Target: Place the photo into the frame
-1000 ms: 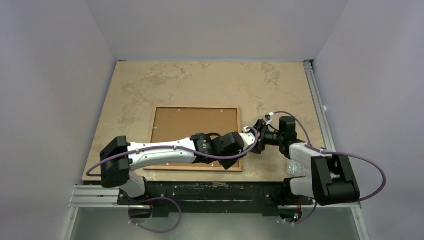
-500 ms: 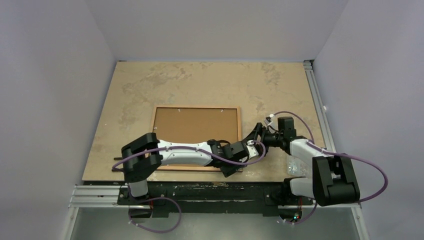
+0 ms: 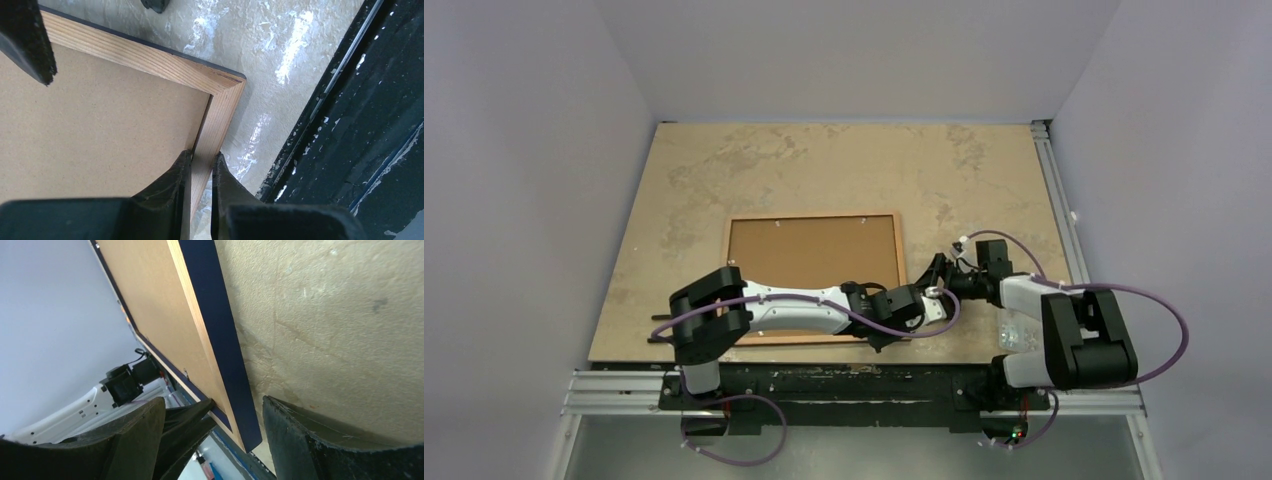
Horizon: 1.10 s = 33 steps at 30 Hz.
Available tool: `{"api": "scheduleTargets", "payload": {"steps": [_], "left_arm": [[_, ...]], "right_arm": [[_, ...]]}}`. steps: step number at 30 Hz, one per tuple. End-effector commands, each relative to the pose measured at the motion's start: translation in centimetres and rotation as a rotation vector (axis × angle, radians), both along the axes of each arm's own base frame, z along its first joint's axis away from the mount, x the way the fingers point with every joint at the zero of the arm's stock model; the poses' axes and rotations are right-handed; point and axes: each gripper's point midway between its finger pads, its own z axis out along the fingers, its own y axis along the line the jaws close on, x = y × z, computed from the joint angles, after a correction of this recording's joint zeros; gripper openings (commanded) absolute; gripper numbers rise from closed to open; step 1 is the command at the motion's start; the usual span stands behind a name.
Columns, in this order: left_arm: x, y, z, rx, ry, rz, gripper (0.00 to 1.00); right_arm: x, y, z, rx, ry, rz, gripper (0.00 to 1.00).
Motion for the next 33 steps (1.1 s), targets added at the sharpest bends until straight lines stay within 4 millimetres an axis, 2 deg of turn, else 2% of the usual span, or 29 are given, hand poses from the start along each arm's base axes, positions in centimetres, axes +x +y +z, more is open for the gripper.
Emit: {"api": "scheduleTargets", "payload": {"steps": [1, 7, 12, 18, 20, 22, 25, 27, 28, 29, 30, 31, 33], "left_arm": [[1.6, 0.0, 2.3, -0.043, -0.058, 0.088, 0.0], [2.0, -0.8, 6.8, -0.139, -0.091, 0.097, 0.0], [1.5, -1.1, 9.4, -0.206, -0.082, 0.087, 0.0], [1.3, -1.6, 11.3, -0.261, -0.075, 0.082, 0.0], [1.4, -1.5, 11.4, -0.256, -0.081, 0.087, 0.0], [1.6, -1.1, 11.5, -0.251, -0.092, 0.099, 0.0], [1.8, -0.6, 12.1, -0.251, -0.11, 0.114, 0.02], [2.0, -0.1, 12.4, -0.244, -0.123, 0.126, 0.17], [2.1, 0.2, 12.7, -0.242, -0.134, 0.132, 0.29], [2.2, 0.6, 13.1, -0.237, -0.147, 0.139, 0.45], [2.4, 1.0, 13.4, -0.233, -0.163, 0.149, 0.57], [2.5, 1.4, 13.8, -0.229, -0.179, 0.154, 0.67], [2.5, 2.1, 14.4, -0.219, -0.205, 0.15, 0.77]], "right_arm": [[-0.8, 0.1, -1.0, 0.024, 0.013, 0.017, 0.71], [-1.3, 0.8, -0.8, 0.093, 0.018, 0.038, 0.71], [-1.4, 1.6, -0.1, 0.153, 0.009, 0.04, 0.71], [-1.7, 5.3, 2.7, 0.263, -0.014, 0.089, 0.71], [-1.5, 5.6, 4.2, 0.322, -0.037, 0.062, 0.69], [-1.0, 5.8, 5.5, 0.363, -0.062, 0.037, 0.65], [-0.7, 5.9, 7.3, 0.407, -0.081, 0.034, 0.43], [-0.4, 6.0, 8.3, 0.423, -0.094, 0.019, 0.22], [-0.3, 6.0, 8.9, 0.429, -0.099, 0.014, 0.12], [-0.2, 6.0, 9.3, 0.431, -0.101, 0.009, 0.05], [-0.1, 6.0, 9.8, 0.429, -0.101, 0.003, 0.0], [0.1, 6.0, 10.2, 0.424, -0.099, -0.004, 0.0], [0.2, 5.9, 10.8, 0.403, -0.085, -0.019, 0.0]]}}
